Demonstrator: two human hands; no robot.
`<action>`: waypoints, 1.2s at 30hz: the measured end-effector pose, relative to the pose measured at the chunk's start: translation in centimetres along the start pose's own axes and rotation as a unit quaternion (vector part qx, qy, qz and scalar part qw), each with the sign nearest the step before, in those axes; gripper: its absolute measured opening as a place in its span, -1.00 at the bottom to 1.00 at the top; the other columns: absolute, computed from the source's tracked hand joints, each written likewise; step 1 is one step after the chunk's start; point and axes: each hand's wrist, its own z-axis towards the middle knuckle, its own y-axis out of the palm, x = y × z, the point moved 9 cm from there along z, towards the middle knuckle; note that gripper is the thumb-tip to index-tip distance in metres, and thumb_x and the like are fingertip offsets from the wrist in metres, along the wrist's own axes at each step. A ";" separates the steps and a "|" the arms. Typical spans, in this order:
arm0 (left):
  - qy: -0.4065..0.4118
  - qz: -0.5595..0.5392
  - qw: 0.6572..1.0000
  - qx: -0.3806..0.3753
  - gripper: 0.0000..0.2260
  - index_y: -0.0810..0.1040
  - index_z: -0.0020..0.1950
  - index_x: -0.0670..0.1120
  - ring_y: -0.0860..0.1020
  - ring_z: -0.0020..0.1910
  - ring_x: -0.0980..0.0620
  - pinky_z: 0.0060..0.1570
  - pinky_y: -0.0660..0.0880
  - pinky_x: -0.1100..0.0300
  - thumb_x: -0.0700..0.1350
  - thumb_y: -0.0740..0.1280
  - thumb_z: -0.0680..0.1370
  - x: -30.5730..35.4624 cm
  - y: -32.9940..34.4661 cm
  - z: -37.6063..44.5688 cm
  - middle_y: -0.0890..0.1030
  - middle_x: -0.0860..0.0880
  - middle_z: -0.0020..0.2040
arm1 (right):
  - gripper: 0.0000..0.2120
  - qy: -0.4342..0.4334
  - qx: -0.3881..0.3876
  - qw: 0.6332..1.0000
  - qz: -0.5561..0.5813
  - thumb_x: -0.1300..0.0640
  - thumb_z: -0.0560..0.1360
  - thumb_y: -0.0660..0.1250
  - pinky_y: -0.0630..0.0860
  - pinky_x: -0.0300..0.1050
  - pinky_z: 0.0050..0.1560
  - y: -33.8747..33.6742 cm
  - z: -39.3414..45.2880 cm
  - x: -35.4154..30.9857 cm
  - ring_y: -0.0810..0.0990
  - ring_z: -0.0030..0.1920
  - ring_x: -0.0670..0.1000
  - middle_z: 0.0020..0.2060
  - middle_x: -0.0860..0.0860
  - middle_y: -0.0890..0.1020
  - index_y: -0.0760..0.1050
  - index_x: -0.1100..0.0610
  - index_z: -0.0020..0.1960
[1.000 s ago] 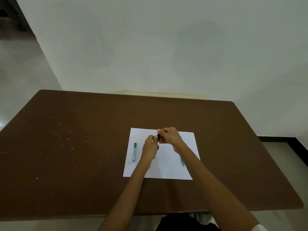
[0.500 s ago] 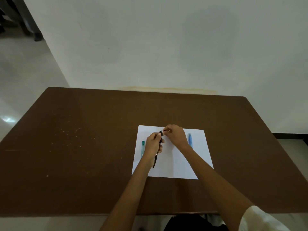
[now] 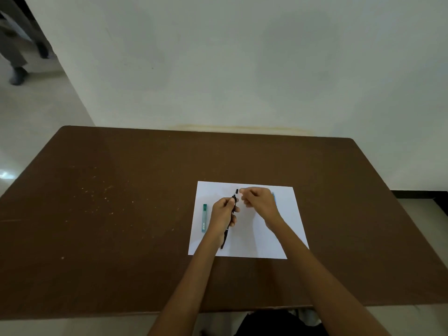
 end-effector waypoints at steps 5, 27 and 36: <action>0.003 0.050 0.999 -0.017 -0.81 0.49 0.03 -0.12 0.43 -0.44 0.08 -0.47 0.41 0.35 -0.09 0.12 0.62 -0.1 1.3 -0.5 0.58 -0.08 -0.14 | -0.86 0.039 -0.070 0.994 0.079 0.07 0.48 0.36 0.57 -0.37 -0.24 0.3 -1.9 1.0 0.67 -0.25 -0.06 -0.25 0.02 0.67 0.64 0.11 -0.12; -0.071 -0.042 0.996 -0.024 -0.75 0.47 0.18 -0.20 0.51 -0.39 0.01 -0.30 0.54 0.23 -0.10 0.12 0.62 -1.9 1.6 -1.0 0.62 -0.20 0.01 | -0.83 -0.057 0.013 0.929 -0.364 0.19 0.51 0.30 0.58 -0.03 -0.07 -1.5 4.0 -1.4 0.63 -0.15 0.14 -0.13 0.16 0.69 0.61 0.27 -0.10; -0.099 -0.161 0.982 0.009 -0.80 0.49 0.07 -0.17 0.62 -0.16 -0.10 -0.10 0.58 0.10 -0.12 0.12 0.62 -2.2 1.6 -1.1 0.61 -0.20 0.06 | -0.84 0.036 0.035 0.992 -0.112 0.12 0.50 0.33 0.60 -0.17 -0.14 -2.6 -2.8 0.9 0.66 -0.25 0.02 -0.17 0.07 0.68 0.60 0.19 -0.03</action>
